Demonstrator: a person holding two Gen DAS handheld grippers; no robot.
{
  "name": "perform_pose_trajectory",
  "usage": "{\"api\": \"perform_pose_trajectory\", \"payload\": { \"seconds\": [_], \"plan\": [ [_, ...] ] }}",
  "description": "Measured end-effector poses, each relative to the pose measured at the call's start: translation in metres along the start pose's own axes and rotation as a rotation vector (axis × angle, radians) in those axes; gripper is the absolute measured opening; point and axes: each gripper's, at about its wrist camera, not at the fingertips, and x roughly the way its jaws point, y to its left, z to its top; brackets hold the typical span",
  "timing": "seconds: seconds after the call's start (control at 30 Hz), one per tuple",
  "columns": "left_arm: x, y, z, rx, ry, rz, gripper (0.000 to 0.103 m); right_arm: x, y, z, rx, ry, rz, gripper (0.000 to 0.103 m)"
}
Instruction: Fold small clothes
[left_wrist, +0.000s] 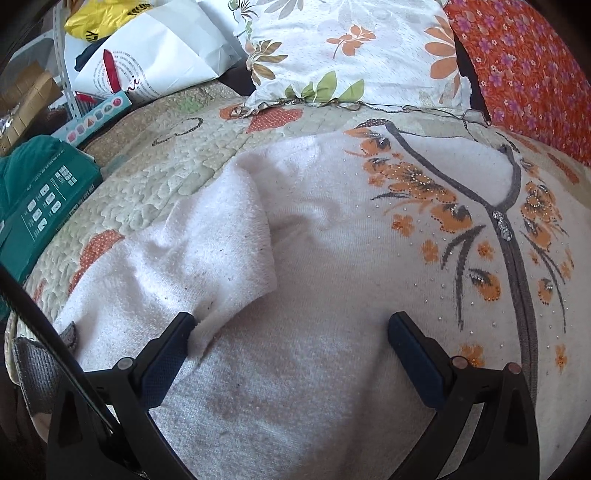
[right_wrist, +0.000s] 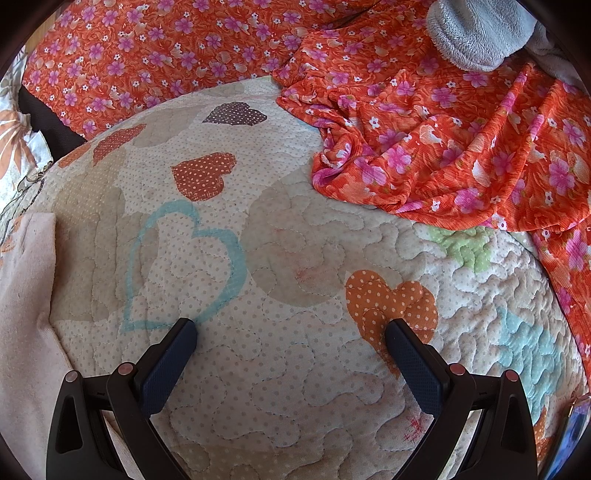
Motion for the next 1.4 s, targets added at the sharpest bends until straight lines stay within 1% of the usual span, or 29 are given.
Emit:
{"api": "perform_pose_trajectory", "payload": {
  "seconds": [0.7, 1.4],
  "plan": [
    [0.0012, 0.0047, -0.0009, -0.028, 0.001, -0.036, 0.103, 0.0000, 0.0000, 0.0000, 0.000, 0.000, 0.000, 0.103],
    [0.0012, 0.0051, -0.0012, -0.028, -0.001, -0.034, 0.103, -0.0002, -0.0008, -0.0006, -0.001, -0.002, -0.002, 0.103]
  ]
}}
